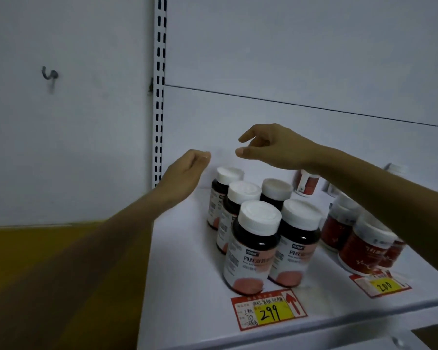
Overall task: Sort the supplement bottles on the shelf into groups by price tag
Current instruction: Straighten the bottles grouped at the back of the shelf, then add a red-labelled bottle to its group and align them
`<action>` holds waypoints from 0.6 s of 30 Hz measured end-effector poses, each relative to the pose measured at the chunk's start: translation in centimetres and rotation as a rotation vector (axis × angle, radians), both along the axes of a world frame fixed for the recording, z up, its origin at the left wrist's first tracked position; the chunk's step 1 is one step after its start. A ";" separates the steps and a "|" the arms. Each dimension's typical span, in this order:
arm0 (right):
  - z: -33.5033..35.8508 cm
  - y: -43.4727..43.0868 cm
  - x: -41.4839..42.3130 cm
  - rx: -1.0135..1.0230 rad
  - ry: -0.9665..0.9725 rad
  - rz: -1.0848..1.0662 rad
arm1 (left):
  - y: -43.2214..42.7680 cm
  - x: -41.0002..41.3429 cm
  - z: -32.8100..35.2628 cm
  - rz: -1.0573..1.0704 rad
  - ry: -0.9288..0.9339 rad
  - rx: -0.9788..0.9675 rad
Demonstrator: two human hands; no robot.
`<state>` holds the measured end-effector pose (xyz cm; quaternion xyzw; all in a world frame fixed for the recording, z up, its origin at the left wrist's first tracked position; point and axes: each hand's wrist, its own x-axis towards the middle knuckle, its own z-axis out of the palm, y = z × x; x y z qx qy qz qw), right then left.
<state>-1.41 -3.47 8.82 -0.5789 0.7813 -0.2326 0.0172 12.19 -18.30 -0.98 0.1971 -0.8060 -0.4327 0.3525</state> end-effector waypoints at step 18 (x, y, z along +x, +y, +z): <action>0.0 28.2 -9.7 -0.206 0.103 -0.166 | 25.1 -11.6 7.9 -0.099 -0.360 -0.642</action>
